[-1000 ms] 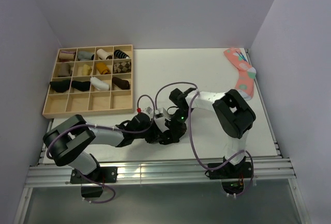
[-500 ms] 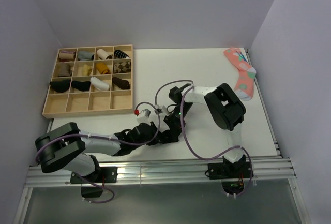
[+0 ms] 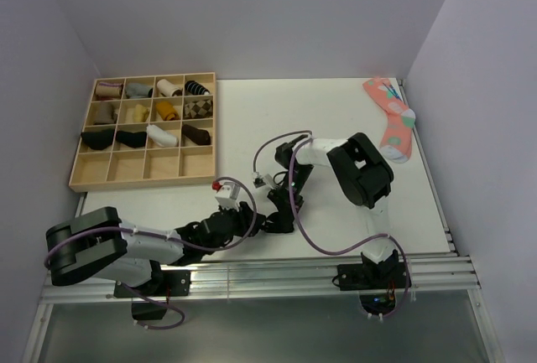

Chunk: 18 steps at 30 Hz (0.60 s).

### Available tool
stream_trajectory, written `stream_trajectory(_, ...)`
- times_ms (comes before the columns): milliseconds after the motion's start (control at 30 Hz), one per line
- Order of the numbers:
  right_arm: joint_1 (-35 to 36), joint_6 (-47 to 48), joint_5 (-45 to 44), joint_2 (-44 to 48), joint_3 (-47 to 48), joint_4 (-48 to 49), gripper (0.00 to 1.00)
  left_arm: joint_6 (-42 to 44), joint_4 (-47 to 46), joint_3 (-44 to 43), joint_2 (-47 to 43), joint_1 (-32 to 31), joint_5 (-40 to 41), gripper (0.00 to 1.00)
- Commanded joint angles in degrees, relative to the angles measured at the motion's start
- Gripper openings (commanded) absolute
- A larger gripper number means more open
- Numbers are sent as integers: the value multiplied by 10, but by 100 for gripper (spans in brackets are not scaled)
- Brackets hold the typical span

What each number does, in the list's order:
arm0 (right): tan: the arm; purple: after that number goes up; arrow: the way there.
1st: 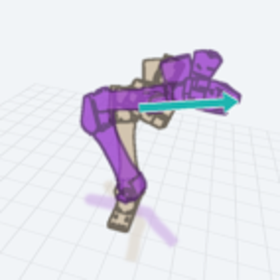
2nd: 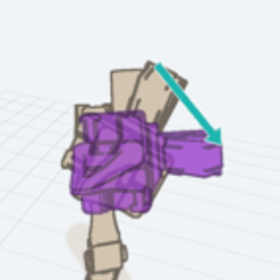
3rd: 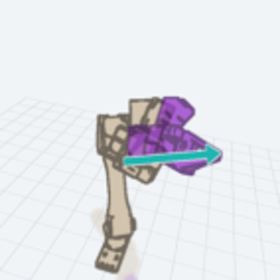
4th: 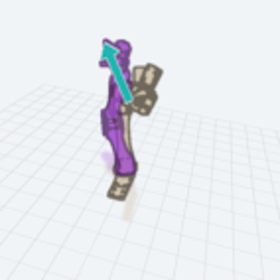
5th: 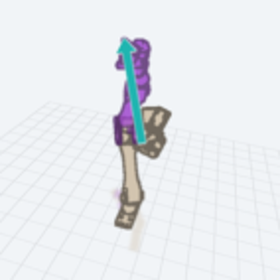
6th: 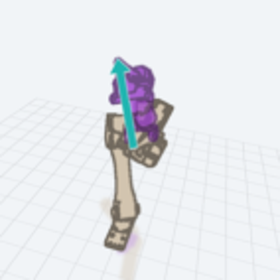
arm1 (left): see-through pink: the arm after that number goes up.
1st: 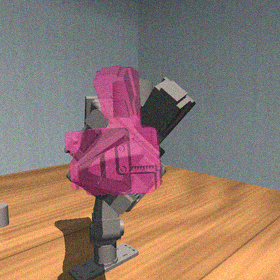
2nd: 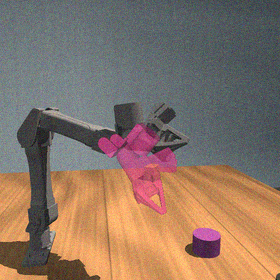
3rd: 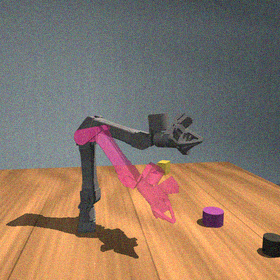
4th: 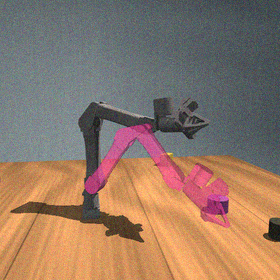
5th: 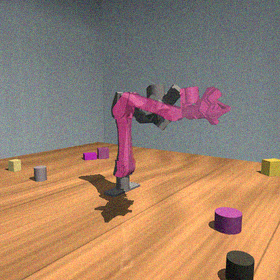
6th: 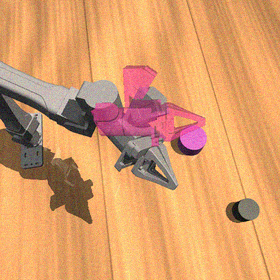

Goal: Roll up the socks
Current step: Roll the sock at the center of the board.

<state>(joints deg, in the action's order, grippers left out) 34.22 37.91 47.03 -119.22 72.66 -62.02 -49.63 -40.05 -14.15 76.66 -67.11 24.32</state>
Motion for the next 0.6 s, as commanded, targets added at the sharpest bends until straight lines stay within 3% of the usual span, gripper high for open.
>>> stream_trajectory(0,-3,10,-80,-24,5,8,19,89,-120,13,-2,-4,-32,47)
stream_trajectory(267,-3,-1,-86,-37,22,-1,20,133,-197,4,72,4,-169,50)
stream_trajectory(567,-3,-3,-89,-44,33,-6,20,136,-183,-18,125,10,-172,50)
